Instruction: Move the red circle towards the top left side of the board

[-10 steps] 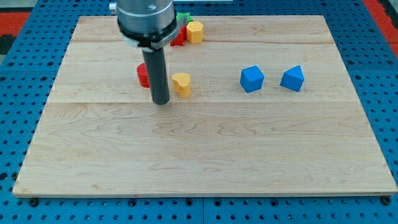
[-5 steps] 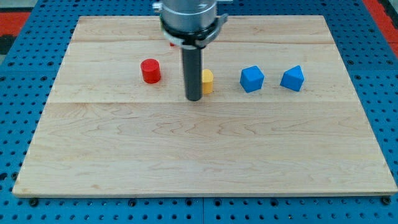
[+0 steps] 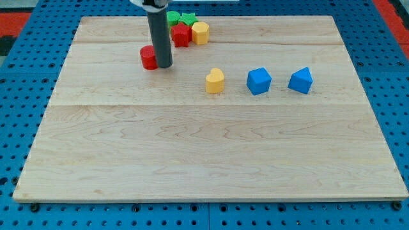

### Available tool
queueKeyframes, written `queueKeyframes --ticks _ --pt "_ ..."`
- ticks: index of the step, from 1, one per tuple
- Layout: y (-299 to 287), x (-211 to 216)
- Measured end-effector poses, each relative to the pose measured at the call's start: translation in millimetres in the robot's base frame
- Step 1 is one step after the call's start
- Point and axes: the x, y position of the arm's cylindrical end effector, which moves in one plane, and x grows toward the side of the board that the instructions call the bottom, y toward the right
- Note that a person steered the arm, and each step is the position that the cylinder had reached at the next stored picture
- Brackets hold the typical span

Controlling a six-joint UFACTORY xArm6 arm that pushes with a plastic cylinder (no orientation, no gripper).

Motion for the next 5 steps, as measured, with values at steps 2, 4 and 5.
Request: queueKeyframes --ticks 2,4,5 --pt "0 -4" --pt "-24 -4" --pt "-43 -4"
